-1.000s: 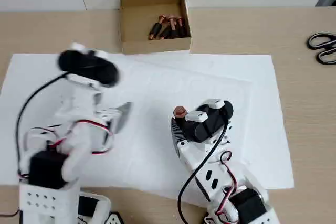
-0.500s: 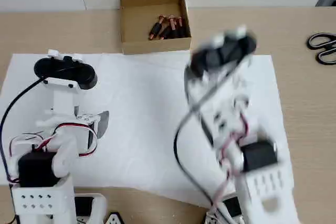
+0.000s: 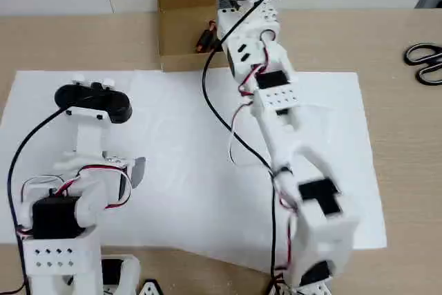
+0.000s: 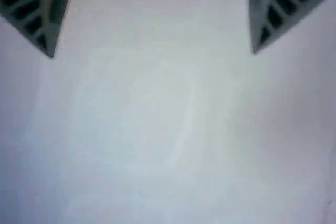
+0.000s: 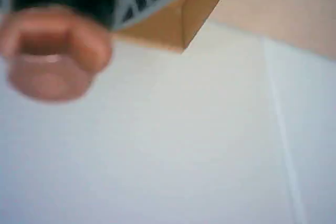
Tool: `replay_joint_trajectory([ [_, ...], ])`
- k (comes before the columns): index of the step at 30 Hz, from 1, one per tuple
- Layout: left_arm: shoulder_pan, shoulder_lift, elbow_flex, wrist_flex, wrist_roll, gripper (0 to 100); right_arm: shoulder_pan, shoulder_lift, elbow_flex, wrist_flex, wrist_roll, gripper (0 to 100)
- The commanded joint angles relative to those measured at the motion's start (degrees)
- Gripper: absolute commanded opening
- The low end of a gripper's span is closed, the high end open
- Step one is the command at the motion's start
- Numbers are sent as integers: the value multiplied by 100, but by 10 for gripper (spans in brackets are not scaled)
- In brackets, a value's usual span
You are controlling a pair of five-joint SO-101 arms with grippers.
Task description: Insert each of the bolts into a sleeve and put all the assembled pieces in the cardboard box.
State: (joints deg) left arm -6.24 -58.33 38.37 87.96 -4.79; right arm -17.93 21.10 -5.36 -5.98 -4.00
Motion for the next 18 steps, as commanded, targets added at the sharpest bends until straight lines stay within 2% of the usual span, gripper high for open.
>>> replay_joint_trajectory([
  [1,-26,-62,-13,-9,-35,225,31,1147,-1301,-453,44,4],
  [12,-9,-62,-31,18,-26,224,22,3952,-3780,-418,44,13],
  [18,9,-62,-31,18,-26,224,31,4347,-3938,-75,62,157],
])
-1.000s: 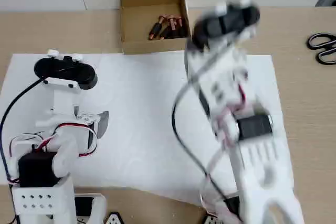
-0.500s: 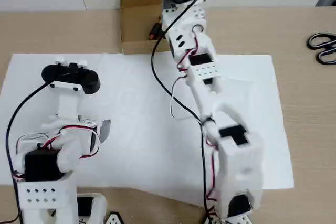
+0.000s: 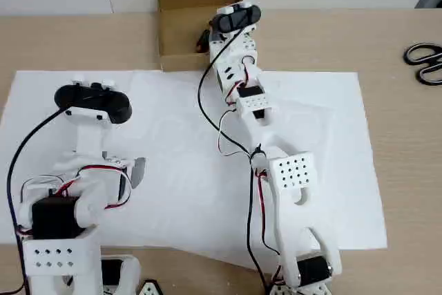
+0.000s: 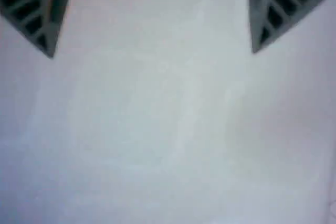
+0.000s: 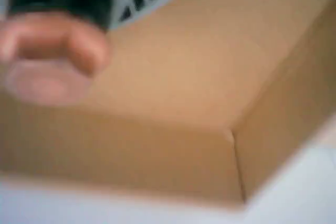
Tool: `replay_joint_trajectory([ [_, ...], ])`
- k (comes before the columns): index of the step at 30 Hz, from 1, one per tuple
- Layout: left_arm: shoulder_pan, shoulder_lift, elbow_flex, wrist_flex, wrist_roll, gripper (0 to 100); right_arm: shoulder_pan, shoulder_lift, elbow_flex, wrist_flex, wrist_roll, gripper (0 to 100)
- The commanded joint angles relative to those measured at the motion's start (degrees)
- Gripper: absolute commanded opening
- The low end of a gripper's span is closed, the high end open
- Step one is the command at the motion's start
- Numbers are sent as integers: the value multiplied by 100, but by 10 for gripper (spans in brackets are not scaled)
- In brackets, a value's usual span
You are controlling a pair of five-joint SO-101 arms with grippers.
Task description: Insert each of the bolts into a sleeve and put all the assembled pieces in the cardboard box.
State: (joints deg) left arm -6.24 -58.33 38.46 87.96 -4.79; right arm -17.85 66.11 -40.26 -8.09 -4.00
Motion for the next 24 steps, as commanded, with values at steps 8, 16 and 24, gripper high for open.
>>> replay_joint_trajectory([
  [8,9,-70,-136,0,-53,224,110,-558,-615,286,70,195],
  [16,-9,-70,-1138,62,-26,227,277,-2721,-624,2563,70,195],
  [24,0,-70,-2466,1055,-53,226,-66,-6246,-607,6281,70,196],
])
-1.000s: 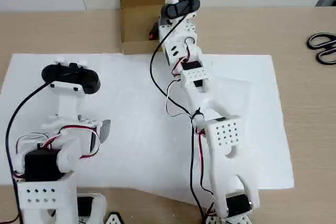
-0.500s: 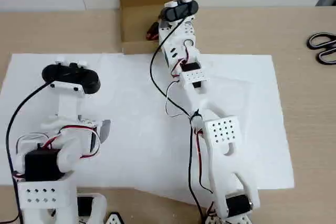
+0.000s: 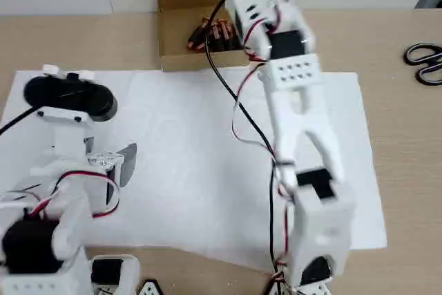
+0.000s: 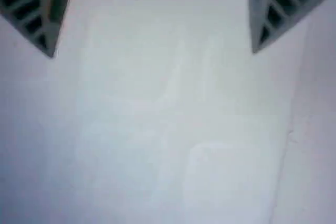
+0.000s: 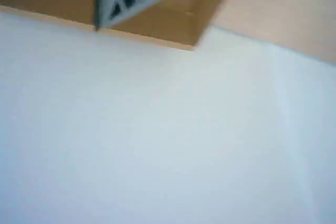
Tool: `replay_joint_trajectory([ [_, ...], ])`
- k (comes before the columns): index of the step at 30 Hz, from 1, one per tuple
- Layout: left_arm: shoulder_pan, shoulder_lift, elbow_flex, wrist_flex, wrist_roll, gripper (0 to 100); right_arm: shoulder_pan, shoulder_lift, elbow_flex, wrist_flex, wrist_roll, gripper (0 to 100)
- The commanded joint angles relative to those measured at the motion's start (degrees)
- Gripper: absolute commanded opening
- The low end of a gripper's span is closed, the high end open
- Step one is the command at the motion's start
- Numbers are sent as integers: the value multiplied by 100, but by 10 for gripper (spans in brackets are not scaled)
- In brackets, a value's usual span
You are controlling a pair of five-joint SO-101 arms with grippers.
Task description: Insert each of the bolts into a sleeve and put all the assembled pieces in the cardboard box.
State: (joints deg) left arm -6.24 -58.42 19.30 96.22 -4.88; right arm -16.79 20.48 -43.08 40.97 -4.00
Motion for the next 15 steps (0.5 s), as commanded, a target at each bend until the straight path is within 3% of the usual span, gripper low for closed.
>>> replay_joint_trajectory([
  [1,0,-62,-664,264,-44,226,-259,-2062,-316,1877,70,196],
  [9,9,-1459,-884,176,-26,226,-769,-4699,-316,5376,62,196],
  [15,0,-2699,-576,167,-26,226,-760,-6686,1160,5534,44,196],
])
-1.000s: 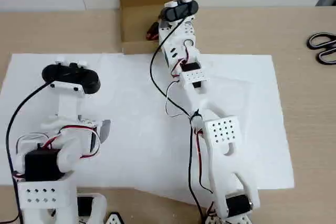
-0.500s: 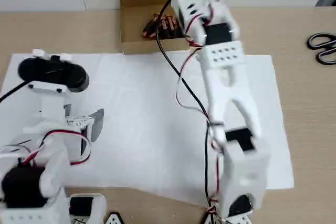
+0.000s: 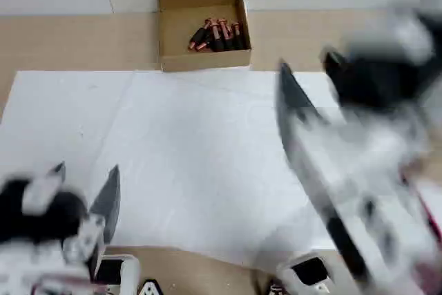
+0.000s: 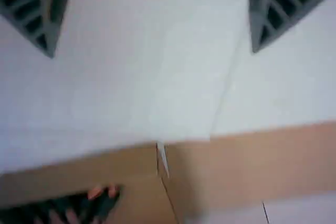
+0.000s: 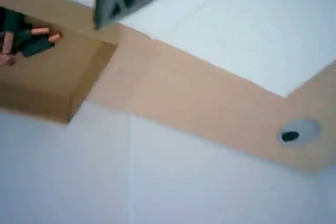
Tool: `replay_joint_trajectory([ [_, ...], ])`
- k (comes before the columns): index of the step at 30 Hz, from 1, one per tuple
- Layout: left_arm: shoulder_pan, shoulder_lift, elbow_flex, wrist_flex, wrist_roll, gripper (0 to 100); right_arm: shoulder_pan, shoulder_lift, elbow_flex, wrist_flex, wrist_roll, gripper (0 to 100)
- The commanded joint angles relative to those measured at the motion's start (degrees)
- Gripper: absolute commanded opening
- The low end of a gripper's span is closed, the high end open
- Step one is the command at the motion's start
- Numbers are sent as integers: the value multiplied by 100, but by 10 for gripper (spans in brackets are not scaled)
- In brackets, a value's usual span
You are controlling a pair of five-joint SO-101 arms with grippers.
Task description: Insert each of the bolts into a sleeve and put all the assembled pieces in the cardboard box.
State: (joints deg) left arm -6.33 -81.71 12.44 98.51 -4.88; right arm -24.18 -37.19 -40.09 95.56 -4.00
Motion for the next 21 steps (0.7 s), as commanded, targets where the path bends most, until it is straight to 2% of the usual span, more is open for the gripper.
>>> replay_joint_trajectory([
  [1,9,-519,330,-62,-26,226,-22,-1297,1468,57,44,196],
  [6,-18,-1292,1701,-703,-44,226,-22,-3275,4809,-277,35,196],
  [9,-18,-1820,2914,-1556,-44,226,180,-4409,6936,-1341,53,196],
  [14,-18,-2259,5024,-2611,-44,227,1112,-6123,10198,-3495,70,195],
  [17,-18,-2224,5578,-2752,-53,227,1464,-6774,11411,-3767,70,195],
  [21,18,-2224,5974,-2743,-18,227,1789,-6624,12009,-3802,53,195],
])
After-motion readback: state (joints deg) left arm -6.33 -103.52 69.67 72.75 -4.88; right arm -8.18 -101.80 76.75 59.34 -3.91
